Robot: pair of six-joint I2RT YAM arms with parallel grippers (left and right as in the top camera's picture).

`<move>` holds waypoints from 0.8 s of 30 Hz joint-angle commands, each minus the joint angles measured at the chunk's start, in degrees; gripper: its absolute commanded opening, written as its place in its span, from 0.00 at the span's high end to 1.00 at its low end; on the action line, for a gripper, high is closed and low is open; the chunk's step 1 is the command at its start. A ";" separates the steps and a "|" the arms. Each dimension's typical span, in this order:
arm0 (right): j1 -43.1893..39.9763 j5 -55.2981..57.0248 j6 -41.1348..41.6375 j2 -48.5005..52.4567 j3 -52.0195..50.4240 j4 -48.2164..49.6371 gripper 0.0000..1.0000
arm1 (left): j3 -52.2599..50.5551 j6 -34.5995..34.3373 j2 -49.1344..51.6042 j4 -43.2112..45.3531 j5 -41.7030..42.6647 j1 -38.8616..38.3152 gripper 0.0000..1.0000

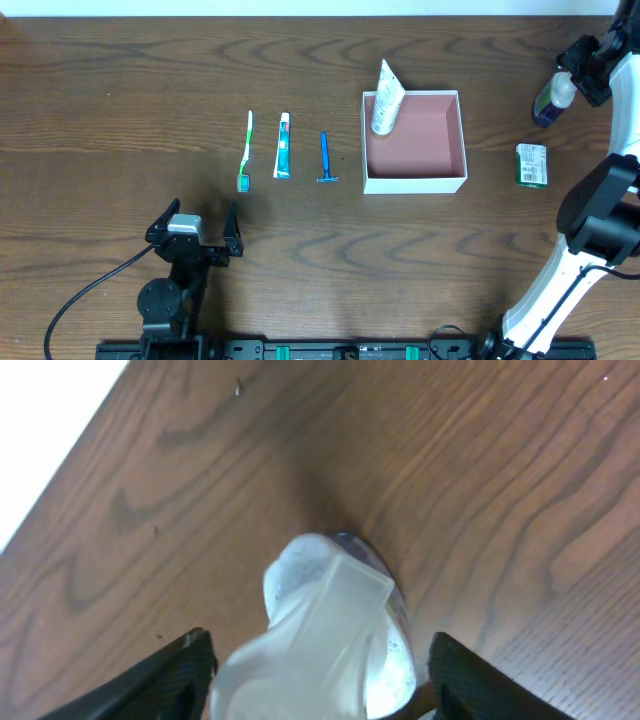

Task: Pack container
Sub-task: 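Move the right gripper to the pump soap bottle and grasp it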

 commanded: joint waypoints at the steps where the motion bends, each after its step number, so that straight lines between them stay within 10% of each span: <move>1: 0.15 0.76 0.52 0.52 -0.24 0.61 0.34 | -1.01 0.13 -0.35 -1.84 0.81 0.20 0.02; 24: 0.20 0.09 -0.17 -0.15 4.46 -3.39 0.70 | -1.01 0.13 -0.35 -1.84 0.81 0.20 0.02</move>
